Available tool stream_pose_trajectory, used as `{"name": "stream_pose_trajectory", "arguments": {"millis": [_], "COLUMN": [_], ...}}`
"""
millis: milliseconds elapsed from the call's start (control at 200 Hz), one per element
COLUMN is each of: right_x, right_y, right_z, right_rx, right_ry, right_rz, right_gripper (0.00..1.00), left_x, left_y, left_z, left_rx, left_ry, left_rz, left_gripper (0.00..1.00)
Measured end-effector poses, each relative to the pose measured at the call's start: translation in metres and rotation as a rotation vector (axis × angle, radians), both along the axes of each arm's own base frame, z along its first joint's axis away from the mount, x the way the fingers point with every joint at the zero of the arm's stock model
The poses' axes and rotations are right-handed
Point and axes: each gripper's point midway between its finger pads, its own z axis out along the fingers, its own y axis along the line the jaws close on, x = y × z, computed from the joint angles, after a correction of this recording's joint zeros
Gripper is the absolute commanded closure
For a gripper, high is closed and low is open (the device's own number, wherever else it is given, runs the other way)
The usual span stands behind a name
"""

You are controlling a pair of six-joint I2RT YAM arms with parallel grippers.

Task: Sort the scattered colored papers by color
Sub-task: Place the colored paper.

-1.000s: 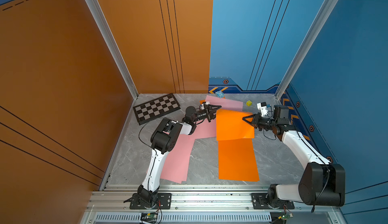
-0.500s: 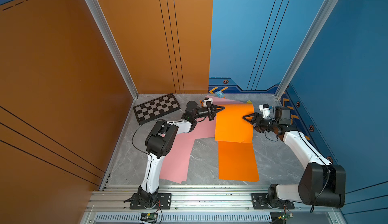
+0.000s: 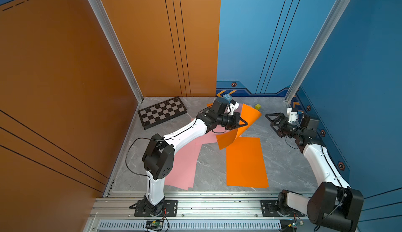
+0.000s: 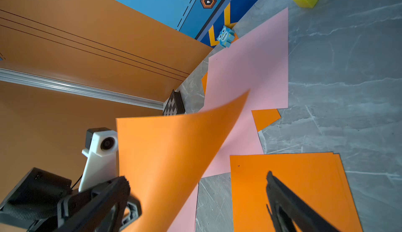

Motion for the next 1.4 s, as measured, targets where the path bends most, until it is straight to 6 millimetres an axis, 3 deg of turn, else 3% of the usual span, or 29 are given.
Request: {"name": "stream_pose_trajectory", "arguments": {"millis": [130, 290, 365, 485, 586, 706, 801, 901, 976, 1181, 1401], "right_x": [0.002, 0.008, 0.011, 0.009, 0.007, 0.007, 0.008, 0.009, 0.009, 0.011, 0.012], "right_y": [-0.028, -0.089, -0.107, -0.110, -0.111, -0.108, -0.102, -0.097, -0.093, -0.078, -0.070], "right_z": [-0.003, -0.016, -0.026, -0.032, -0.027, -0.023, -0.023, -0.023, -0.024, -0.025, -0.025], "right_rx": [0.014, 0.072, 0.104, 0.126, 0.117, 0.111, 0.109, 0.108, 0.107, 0.097, 0.088], "right_ry": [0.025, 0.118, 0.159, 0.194, 0.182, 0.169, 0.171, 0.172, 0.175, 0.176, 0.174], "right_rz": [-0.094, -0.269, -0.320, -0.342, -0.353, -0.347, -0.331, -0.317, -0.307, -0.264, -0.239], "right_gripper": [0.00, 0.00, 0.00, 0.00, 0.00, 0.00, 0.00, 0.00, 0.00, 0.00, 0.00], "left_x": [-0.037, -0.081, -0.089, -0.079, -0.061, -0.044, -0.048, -0.054, -0.053, -0.037, -0.031], "left_y": [-0.015, -0.023, -0.018, 0.003, 0.013, 0.011, 0.014, 0.021, 0.023, 0.020, 0.027], "left_z": [0.005, 0.025, 0.042, 0.050, 0.020, -0.068, -0.139, -0.181, -0.185, -0.171, -0.176], "left_rx": [0.100, 0.132, 0.103, 0.051, 0.015, 0.063, 0.145, 0.204, 0.202, 0.139, 0.147], "left_ry": [-0.087, -0.157, -0.175, -0.161, -0.084, 0.067, 0.164, 0.215, 0.215, 0.172, 0.146], "left_rz": [-0.064, -0.117, -0.096, 0.009, 0.103, 0.189, 0.228, 0.262, 0.277, 0.300, 0.310], "left_gripper": [1.00, 1.00, 1.00, 1.00, 1.00, 1.00, 1.00, 1.00, 1.00, 1.00, 1.00]}}
